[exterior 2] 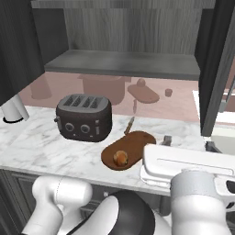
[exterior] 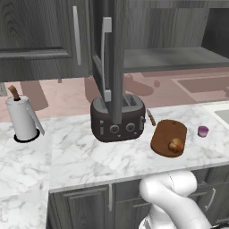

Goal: Pick the bread, place it on the cutting board, pick the jam, place it on the counter, and close the cabinet.

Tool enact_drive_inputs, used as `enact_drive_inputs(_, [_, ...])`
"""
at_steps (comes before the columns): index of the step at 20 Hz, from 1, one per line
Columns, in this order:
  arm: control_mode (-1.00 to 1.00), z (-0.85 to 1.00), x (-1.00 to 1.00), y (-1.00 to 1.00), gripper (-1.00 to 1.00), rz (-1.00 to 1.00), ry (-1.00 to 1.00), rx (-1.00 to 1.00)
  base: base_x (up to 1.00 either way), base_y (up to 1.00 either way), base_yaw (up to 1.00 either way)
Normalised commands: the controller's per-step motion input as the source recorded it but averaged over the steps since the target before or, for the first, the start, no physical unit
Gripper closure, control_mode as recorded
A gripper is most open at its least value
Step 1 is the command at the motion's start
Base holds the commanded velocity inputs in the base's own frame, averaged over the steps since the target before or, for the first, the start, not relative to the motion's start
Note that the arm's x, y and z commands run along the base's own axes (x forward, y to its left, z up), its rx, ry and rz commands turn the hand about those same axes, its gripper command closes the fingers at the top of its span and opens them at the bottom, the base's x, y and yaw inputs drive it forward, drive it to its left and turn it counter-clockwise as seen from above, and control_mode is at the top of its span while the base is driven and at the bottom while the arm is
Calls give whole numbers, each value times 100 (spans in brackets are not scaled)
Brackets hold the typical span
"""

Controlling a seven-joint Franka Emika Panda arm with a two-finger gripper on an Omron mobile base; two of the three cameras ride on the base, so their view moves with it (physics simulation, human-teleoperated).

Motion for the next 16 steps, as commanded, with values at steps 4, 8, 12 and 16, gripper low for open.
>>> enact_drive_inputs(4, [-100,0,0,-18,-100,0,-3,0,0,0,0])
enact_drive_inputs(8, [-100,0,0,-14,-100,0,-2,0,0,0,0])
enact_drive_inputs(12, [-100,0,0,-9,-100,2,-1,0,0,0,0])
enact_drive_inputs(16, [-100,0,0,-5,-100,1,0,0,0,0,0])
